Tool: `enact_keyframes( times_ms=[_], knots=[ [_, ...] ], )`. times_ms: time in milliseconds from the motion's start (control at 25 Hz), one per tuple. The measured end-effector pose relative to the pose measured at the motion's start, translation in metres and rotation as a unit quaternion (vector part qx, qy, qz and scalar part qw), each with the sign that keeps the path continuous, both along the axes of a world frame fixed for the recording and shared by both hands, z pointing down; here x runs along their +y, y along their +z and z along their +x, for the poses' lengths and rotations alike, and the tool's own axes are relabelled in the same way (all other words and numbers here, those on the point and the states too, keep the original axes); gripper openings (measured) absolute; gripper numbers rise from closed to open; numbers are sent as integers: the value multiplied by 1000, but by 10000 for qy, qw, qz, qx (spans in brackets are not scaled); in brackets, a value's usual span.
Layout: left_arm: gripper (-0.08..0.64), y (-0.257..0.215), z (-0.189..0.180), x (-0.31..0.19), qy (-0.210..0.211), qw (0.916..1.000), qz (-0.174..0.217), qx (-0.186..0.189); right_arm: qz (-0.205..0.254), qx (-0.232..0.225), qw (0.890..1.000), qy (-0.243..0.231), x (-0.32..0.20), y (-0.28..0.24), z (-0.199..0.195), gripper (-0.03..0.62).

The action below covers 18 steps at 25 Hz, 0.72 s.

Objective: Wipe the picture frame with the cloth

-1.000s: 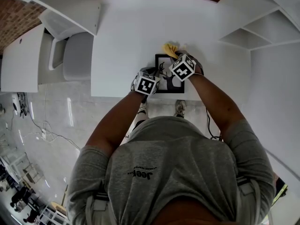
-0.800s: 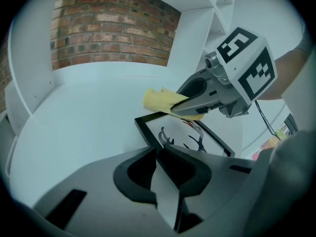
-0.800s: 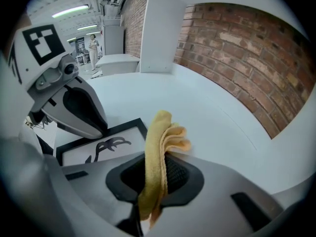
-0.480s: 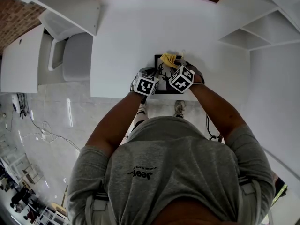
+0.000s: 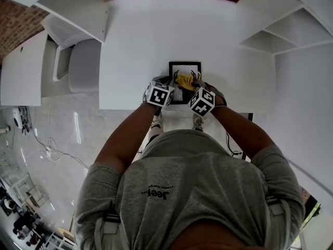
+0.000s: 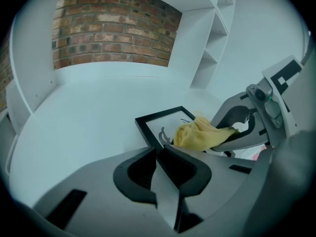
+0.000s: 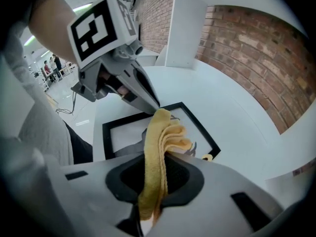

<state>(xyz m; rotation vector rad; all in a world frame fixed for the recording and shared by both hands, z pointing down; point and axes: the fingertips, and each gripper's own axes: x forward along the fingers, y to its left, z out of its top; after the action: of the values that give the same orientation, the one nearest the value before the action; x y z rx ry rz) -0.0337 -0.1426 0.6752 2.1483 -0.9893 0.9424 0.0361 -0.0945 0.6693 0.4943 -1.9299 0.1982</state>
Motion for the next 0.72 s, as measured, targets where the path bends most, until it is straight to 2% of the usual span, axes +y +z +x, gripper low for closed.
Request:
enact_keyframes(
  times_ms=[320, 720],
  knots=[
    [64, 2, -1, 0, -24, 10000, -13, -28, -508, -47, 9985, -204, 47, -1, 0, 60],
    [64, -1, 0, 0, -77, 10000, 5, 39, -594, 37, 9977, -318, 60, -4, -2, 60]
  ],
)
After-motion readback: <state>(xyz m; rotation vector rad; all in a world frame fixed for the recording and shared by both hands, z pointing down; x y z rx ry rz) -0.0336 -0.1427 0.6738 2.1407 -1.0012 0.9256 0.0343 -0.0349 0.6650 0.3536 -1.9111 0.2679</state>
